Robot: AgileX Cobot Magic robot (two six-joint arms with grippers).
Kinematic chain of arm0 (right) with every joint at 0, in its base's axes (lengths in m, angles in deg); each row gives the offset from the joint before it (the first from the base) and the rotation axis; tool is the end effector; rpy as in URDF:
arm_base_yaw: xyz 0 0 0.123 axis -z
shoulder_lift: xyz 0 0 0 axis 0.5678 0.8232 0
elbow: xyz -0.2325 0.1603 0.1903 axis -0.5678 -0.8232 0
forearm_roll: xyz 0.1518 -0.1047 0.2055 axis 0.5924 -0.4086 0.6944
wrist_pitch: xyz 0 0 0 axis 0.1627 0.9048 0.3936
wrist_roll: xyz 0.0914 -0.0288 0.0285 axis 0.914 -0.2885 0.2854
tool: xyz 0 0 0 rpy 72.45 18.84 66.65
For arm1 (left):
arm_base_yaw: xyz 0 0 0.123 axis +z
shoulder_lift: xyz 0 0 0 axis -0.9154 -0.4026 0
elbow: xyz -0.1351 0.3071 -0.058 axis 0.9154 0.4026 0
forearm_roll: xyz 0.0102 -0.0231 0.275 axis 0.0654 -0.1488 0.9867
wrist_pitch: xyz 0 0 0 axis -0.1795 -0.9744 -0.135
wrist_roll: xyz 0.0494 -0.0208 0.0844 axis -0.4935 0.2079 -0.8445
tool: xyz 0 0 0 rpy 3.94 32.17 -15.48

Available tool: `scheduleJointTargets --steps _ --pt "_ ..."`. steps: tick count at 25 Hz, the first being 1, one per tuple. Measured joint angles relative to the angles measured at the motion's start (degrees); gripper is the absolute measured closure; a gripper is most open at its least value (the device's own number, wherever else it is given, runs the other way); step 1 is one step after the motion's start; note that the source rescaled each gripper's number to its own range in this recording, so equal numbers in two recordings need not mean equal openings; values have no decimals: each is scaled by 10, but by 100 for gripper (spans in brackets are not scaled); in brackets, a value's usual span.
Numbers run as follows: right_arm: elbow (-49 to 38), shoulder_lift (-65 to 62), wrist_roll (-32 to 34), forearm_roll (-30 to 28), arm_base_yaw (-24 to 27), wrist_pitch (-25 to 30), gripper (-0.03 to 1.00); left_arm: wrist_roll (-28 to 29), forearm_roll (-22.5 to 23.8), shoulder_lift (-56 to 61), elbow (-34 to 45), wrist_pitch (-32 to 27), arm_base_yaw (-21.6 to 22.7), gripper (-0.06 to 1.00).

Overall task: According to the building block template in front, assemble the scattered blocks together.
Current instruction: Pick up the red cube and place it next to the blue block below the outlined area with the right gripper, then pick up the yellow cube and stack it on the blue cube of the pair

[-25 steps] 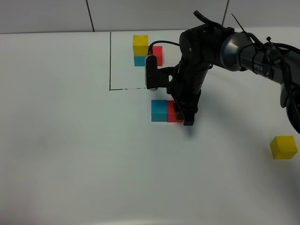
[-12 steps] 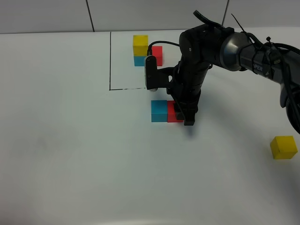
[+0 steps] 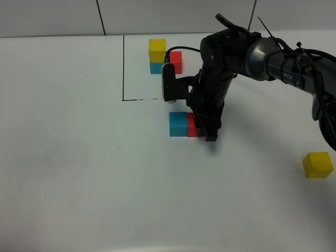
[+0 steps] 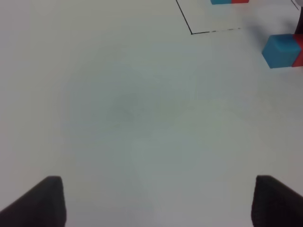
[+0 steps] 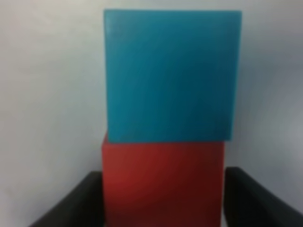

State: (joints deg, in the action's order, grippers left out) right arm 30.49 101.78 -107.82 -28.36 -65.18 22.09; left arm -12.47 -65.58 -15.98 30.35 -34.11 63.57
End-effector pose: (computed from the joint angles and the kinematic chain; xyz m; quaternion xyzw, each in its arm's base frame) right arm 0.4396 0.2675 0.1535 -0.7028 0.7055 0.0116 0.0903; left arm -0.0337 -0.0126 0.2882 0.0534 0.8440 -0.0754 0.5284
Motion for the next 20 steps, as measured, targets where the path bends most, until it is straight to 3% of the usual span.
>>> scheduleJointTargets --steps 4,7,10,16,20 --pt "-2 -18 19 0 6 4 22 0 0 0 0 0 0 19" --pt "-8 -46 81 -1 25 10 5 0 0 0 0 0 0 19" --pt "-47 -85 145 -2 61 4 2 0 0 0 0 0 0 19" --pt "-233 -206 309 -10 149 -90 2 0 0 0 0 0 0 19" --pt "-339 -274 421 -10 198 -118 2 0 0 0 0 0 0 19"
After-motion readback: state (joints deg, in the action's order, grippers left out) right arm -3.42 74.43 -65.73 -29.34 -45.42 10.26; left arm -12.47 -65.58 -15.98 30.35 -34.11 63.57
